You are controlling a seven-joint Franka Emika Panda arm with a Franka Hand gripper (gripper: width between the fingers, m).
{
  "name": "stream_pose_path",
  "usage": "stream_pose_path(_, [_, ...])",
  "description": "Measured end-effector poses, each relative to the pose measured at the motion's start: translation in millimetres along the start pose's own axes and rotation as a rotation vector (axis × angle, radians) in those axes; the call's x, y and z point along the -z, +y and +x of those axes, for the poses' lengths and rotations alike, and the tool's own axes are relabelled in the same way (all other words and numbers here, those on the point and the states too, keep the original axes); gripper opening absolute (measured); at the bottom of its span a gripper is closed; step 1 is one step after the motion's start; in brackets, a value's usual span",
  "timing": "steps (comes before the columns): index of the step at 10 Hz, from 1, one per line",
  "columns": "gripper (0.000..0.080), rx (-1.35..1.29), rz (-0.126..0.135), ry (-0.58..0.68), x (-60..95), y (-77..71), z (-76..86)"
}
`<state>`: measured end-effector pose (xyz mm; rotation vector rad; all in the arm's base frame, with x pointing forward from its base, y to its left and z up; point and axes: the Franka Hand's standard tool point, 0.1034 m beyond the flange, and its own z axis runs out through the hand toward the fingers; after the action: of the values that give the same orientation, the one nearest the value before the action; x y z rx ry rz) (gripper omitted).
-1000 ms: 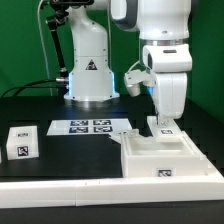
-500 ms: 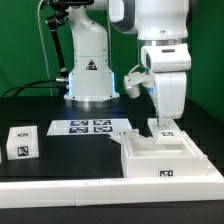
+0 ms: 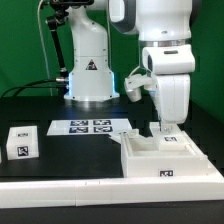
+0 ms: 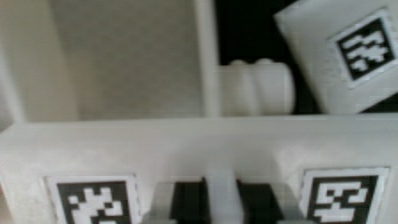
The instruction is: Assemble cabinet
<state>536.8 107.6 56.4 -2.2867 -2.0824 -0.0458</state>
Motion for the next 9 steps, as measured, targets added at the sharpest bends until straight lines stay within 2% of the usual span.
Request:
stream_pose_path(4, [0.0070,-0.025,-0.033,0.017,0.9,39.2,-0.5])
stream_pose_path(8, [0.0071,-0.022,0.004,-0.001,0.6,43.3,0.1])
stream_pose_path(9, [0.0071,-0.021,0.005,-0.003,1.0,43.0,-0.2])
